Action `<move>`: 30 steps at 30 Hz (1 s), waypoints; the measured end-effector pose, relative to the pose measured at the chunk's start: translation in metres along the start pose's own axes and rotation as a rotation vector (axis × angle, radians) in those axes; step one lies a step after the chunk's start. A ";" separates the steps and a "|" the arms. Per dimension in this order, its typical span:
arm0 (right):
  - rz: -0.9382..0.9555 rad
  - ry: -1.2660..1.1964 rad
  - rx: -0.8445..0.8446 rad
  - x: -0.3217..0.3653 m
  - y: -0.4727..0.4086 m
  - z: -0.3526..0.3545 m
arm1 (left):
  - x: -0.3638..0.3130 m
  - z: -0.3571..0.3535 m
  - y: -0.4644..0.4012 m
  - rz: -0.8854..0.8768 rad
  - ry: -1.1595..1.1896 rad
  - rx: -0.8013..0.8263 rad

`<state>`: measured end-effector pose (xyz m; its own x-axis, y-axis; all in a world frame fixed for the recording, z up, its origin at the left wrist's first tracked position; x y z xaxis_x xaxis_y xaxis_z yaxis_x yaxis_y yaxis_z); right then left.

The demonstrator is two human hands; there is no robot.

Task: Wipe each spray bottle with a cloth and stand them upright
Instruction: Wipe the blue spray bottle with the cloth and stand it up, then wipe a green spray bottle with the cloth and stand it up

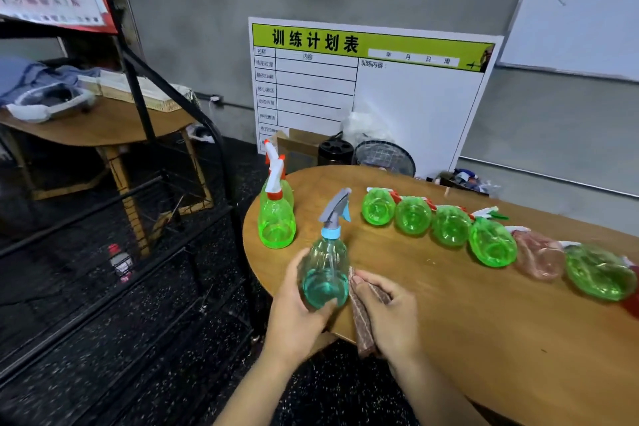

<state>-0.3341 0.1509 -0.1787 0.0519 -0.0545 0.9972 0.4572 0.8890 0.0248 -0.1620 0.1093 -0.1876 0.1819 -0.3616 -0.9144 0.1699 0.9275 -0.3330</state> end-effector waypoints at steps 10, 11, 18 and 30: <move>0.016 0.018 -0.132 -0.040 -0.088 -0.016 | 0.042 -0.047 -0.068 -0.042 -0.094 -0.086; 0.029 0.024 -0.136 -0.042 -0.098 -0.019 | 0.044 -0.051 -0.077 -0.033 -0.097 -0.099; 0.098 0.205 -0.163 -0.046 -0.157 -0.033 | 0.067 -0.066 -0.135 -0.018 -0.134 -0.167; 0.116 0.269 -0.216 -0.043 -0.190 -0.042 | 0.082 -0.066 -0.200 0.050 -0.230 -0.219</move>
<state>-0.3862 -0.0348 -0.2297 0.3333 -0.1020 0.9373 0.6101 0.7812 -0.1319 -0.2451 -0.0993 -0.2117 0.4036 -0.3036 -0.8631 -0.0532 0.9340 -0.3534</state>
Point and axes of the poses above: each hand's wrist, its own y-axis away from the middle knuckle, its own z-axis out of the back of the hand, x = y × z, the point moved 4 cm from there along -y, towards the middle knuckle, and after that the axes turned 7 degrees about -z, right-handed, at the moved point
